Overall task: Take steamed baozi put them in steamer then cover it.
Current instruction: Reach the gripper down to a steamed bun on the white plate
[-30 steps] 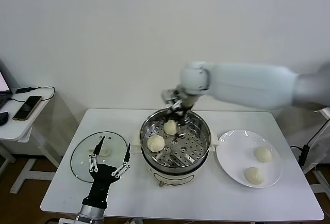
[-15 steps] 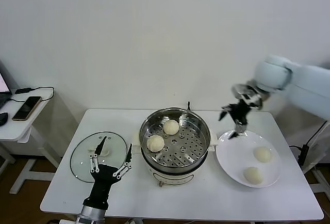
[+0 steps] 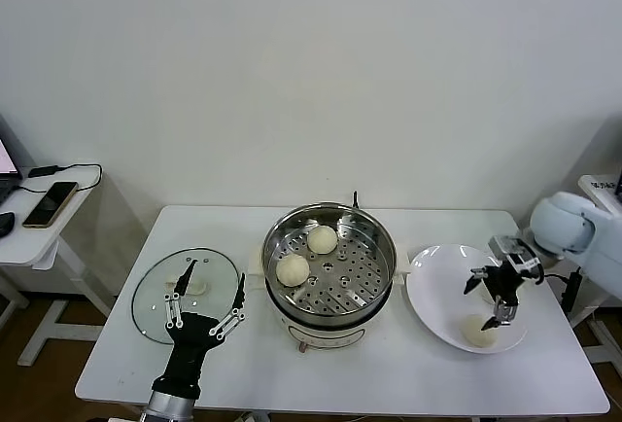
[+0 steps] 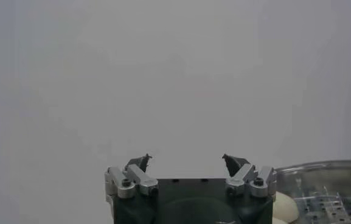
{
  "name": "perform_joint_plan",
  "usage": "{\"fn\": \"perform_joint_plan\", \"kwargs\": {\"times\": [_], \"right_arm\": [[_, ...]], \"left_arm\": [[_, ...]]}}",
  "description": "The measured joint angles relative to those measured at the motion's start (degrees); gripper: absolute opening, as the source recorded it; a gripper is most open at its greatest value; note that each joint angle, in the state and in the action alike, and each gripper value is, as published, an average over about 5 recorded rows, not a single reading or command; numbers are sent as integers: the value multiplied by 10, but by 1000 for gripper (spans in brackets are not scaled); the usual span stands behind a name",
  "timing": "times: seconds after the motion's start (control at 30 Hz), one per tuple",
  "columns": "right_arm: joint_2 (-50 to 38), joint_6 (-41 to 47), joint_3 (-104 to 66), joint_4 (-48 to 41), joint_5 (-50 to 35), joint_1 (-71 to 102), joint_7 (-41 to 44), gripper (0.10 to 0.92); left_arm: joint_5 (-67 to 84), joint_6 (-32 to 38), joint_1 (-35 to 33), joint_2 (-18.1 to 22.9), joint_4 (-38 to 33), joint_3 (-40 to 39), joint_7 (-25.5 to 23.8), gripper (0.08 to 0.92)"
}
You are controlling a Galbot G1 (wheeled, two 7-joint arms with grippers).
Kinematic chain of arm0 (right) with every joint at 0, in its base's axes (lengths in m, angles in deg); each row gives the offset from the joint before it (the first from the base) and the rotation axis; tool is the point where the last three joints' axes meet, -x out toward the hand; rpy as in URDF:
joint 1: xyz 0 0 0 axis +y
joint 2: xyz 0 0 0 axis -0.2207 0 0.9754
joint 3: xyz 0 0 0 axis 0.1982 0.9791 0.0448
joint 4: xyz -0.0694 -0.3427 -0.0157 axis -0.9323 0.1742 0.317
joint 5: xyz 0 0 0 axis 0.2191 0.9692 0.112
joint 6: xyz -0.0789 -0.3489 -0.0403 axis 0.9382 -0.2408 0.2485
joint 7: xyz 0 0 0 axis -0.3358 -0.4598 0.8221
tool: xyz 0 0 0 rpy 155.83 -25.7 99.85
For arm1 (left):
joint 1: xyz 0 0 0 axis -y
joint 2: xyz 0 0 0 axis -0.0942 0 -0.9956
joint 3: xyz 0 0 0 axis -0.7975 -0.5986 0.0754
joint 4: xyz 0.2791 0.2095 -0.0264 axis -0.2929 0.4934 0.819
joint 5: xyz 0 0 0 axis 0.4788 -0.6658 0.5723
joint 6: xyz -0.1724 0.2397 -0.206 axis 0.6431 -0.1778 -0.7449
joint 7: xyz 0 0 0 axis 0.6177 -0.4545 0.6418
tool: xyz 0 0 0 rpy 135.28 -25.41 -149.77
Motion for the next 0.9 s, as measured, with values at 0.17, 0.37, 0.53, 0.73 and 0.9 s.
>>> {"fn": "perform_joint_plan", "kwargs": {"times": [0.17,0.37,0.53,0.73,0.9], "right_arm": [[2,-3,-21,-18,17,36,-5,823],[14,-6,-37,-44,28,59,-14,823],[28,-7,-42,-65,32,72,-21,821],[43,-7,-43,-82,28,80,-29,765],[46,-6,-42,-85,22,80,-33,692]], "left_arm": [[0,2,-3,0,0,2,1,823],[0,2,-3,0,0,2,3,823],[1,2,-2,1,0,3,2,823],[1,2,-1,1,2,3,1,823],[2,2,0,1,1,4,1,823]]}}
